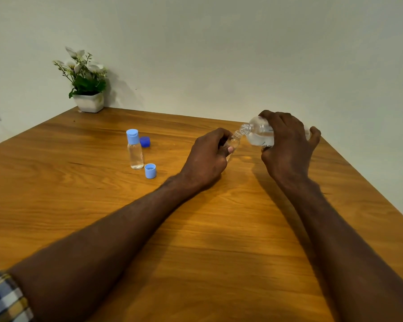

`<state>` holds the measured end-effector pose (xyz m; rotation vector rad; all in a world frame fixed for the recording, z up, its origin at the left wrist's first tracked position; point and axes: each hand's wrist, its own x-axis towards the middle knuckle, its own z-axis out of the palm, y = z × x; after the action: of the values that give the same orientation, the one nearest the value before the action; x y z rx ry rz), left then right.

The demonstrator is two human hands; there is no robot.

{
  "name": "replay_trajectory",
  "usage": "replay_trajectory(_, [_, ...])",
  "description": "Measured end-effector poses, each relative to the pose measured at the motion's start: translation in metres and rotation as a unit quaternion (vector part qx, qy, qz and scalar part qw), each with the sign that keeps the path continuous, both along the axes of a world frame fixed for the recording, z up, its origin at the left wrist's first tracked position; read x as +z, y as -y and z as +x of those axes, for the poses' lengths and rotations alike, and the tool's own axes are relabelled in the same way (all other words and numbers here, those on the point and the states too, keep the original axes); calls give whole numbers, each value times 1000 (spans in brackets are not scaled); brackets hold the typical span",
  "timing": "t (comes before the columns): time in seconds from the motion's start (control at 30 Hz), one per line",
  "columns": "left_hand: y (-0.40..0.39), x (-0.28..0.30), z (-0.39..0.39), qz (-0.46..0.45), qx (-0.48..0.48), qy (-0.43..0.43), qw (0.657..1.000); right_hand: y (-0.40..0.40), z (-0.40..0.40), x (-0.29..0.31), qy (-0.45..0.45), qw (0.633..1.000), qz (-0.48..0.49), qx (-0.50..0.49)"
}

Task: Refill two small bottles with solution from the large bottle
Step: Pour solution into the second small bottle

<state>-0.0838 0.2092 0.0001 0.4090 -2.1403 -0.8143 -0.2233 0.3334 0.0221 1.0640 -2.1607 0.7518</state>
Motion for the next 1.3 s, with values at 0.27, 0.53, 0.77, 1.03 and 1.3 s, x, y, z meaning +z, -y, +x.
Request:
replay_trajectory(0.27, [0, 1, 0, -5, 6, 2, 1000, -1, 2, 1, 28, 999, -3, 18])
replay_trajectory(0.53, [-2, 2, 0, 21, -5, -20, 1000, 2, 5, 1, 107, 993, -42, 43])
replay_trajectory(0.77, [-2, 5, 2, 23, -11, -29, 999, 3, 6, 5, 243, 957, -134, 83])
replay_trajectory(1.03, [-1, 5, 2, 22, -3, -21, 1000, 2, 4, 11, 421, 875, -200, 127])
replay_trajectory(1.3, [1, 6, 3, 22, 7, -32, 999, 4, 6, 14, 455, 849, -206, 169])
